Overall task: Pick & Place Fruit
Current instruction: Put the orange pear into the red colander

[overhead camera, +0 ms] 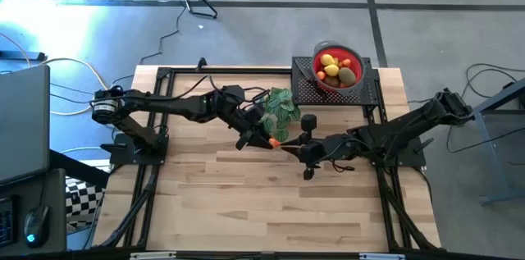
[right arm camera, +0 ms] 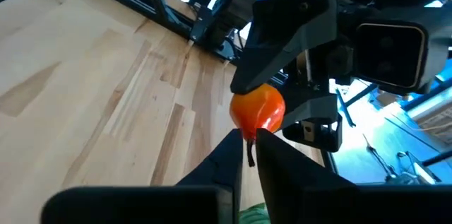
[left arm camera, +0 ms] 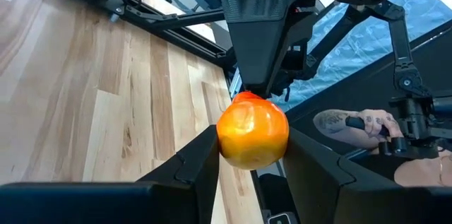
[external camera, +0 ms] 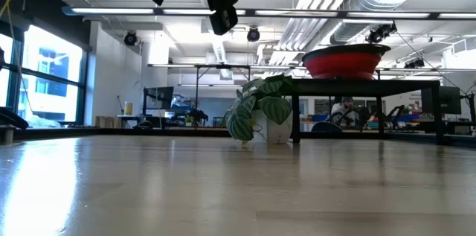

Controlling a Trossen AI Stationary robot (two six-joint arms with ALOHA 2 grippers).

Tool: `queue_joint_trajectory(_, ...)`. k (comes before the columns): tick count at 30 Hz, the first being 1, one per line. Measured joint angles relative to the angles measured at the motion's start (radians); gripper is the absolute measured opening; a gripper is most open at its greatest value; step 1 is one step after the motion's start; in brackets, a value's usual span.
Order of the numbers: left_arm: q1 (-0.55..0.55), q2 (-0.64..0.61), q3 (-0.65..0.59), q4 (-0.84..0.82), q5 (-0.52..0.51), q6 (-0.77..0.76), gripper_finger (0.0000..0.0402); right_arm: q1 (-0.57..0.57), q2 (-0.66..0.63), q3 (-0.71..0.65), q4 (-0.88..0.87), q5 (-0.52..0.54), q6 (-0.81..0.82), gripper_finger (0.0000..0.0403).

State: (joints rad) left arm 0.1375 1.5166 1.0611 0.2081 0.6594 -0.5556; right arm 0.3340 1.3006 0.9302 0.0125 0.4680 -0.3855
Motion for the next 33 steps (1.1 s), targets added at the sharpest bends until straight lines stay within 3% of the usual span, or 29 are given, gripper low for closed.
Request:
queue_joint_trajectory(8,0.0,0.0,0.0,-0.001,0.001,-0.002,0.0138,0.0,0.0,0.0,0.0,0.005,-0.003,0.0006)
queue_joint_trajectory(21,0.0,0.0,0.0,0.006,0.003,-0.001,0.0143,0.0,-0.001,0.0,0.0,0.005,-0.004,0.0003)
queue_joint_trajectory(33,0.001,0.0,0.0,0.081,-0.041,0.036,0.0252,0.0,-0.001,0.0,-0.003,0.006,-0.004,0.0003)
